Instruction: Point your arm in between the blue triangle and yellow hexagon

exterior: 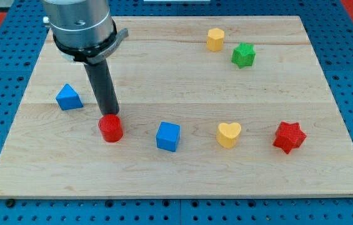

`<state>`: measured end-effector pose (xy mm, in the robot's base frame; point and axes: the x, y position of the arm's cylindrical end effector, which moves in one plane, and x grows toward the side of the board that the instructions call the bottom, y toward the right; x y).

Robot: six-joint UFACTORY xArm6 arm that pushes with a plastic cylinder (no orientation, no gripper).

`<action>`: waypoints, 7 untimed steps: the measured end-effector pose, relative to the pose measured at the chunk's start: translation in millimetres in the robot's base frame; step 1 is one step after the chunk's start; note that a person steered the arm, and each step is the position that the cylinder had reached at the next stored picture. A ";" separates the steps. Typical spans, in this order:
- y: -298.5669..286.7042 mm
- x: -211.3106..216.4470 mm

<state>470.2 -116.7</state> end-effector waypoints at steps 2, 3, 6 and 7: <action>0.2 19.4; 4.4 -11.0; 56.1 -91.5; 56.1 -91.6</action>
